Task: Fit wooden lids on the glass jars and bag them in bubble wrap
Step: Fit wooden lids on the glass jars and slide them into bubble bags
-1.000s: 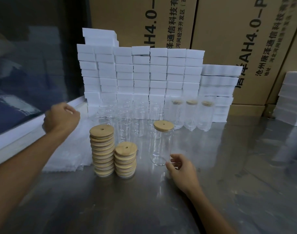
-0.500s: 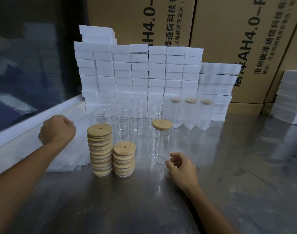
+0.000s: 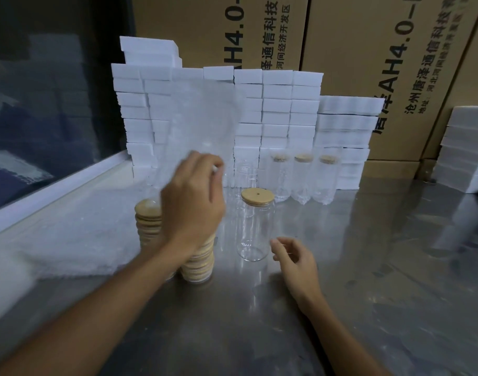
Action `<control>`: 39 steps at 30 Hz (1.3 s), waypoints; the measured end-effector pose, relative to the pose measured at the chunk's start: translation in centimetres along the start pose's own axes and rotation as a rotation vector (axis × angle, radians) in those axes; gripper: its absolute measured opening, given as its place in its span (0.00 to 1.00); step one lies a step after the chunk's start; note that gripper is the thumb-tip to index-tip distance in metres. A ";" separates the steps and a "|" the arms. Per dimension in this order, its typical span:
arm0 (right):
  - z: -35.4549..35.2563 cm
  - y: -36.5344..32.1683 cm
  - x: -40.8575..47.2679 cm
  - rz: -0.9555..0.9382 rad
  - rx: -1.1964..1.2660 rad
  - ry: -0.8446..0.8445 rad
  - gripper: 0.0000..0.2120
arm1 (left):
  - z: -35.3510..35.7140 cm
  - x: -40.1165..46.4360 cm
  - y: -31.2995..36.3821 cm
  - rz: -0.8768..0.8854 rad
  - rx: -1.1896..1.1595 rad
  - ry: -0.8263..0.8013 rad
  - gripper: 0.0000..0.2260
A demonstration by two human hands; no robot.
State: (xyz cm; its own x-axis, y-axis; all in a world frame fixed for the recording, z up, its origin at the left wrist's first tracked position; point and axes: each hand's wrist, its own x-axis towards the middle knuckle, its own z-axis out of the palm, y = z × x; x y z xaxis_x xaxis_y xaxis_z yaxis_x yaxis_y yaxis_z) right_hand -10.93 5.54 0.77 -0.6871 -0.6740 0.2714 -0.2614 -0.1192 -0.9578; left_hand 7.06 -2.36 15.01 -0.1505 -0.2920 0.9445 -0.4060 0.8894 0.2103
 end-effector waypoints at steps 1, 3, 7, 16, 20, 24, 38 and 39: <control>-0.1 -0.2 -0.2 -0.001 0.055 -0.009 0.12 | 0.6 -1.1 0.9 0.049 0.000 -0.053 0.03; -0.1 -0.5 -0.4 0.000 0.140 -0.025 0.21 | 1.9 -3.5 2.2 0.109 0.017 -0.165 0.02; 0.0 -0.8 -0.7 -0.048 0.154 -0.072 0.24 | 4.5 -7.9 4.0 0.117 0.107 -0.438 0.11; -0.5 0.5 0.1 -0.030 0.100 0.164 0.07 | 7.4 -12.3 2.1 -0.194 -0.073 -0.869 0.09; -0.5 0.4 -0.1 -0.137 0.015 0.208 0.09 | 7.4 -11.5 2.0 -0.490 -0.248 -0.844 0.06; 0.1 0.2 -0.9 -0.424 -0.269 0.282 0.12 | 7.6 -9.5 3.2 -0.847 -0.525 -0.568 0.17; -0.1 0.1 0.4 -0.021 0.307 0.144 0.21 | 5.6 -4.8 2.3 -0.895 -0.520 -0.248 0.15; 0.0 0.3 0.8 -0.004 0.238 0.134 0.17 | 5.4 -4.2 2.2 -0.873 -0.503 -0.221 0.14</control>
State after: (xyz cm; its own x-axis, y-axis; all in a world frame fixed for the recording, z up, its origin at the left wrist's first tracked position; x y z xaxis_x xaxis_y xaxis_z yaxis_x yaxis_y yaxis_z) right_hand -11.54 5.00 0.67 -0.7741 -0.5726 0.2700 -0.1087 -0.3000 -0.9477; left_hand 1.97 -1.08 10.14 -0.1669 -0.9196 0.3557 -0.0367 0.3663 0.9298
